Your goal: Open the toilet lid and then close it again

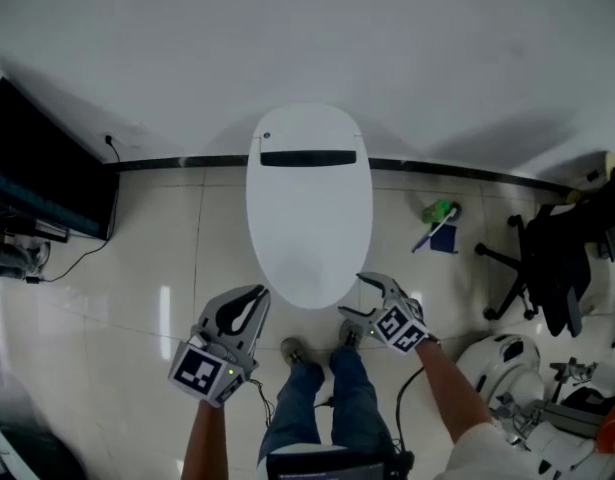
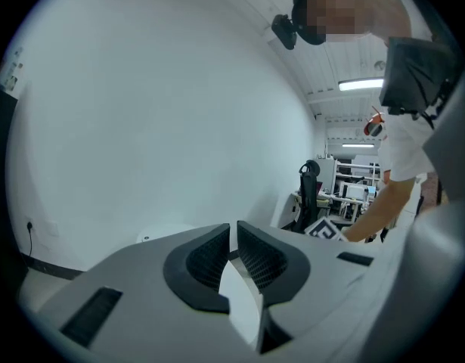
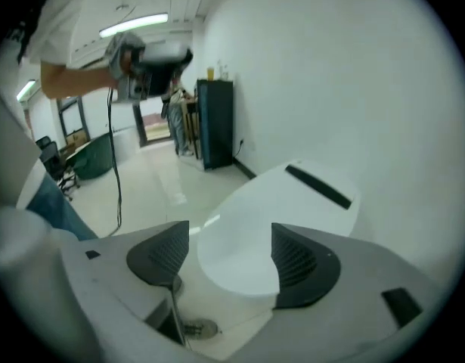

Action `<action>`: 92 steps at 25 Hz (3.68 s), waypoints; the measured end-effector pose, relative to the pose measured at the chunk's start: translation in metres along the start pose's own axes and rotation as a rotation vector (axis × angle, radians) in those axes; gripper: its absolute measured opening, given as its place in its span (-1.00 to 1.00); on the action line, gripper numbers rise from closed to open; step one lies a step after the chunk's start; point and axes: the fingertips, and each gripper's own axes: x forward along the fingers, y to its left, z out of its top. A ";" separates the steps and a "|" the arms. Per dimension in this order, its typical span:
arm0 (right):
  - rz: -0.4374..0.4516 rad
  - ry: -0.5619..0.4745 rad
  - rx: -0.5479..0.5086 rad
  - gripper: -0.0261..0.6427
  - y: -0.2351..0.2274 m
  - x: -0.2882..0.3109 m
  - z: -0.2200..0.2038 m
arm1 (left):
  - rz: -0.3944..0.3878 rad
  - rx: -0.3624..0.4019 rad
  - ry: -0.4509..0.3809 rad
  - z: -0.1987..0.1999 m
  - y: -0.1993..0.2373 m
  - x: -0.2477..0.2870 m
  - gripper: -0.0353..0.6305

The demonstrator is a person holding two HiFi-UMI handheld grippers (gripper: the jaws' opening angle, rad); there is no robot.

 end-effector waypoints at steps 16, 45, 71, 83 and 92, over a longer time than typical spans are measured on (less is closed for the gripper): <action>-0.156 -0.519 0.195 0.08 -0.007 -0.216 0.194 | -0.081 0.015 -0.043 0.111 -0.052 -0.013 -0.82; -0.109 -0.483 0.176 0.08 -0.005 -0.207 0.198 | 0.038 0.101 -0.076 0.131 -0.038 -0.021 -0.83; -0.251 -0.455 0.402 0.08 0.095 -0.014 0.320 | 0.028 0.207 0.071 0.107 0.223 -0.224 -0.83; -0.477 -0.553 0.572 0.08 0.086 0.139 0.416 | -0.234 0.278 -0.062 0.147 0.389 -0.184 -0.83; -0.746 -0.699 0.983 0.08 0.038 0.192 0.422 | -0.587 0.302 -0.037 0.178 0.436 -0.059 -0.83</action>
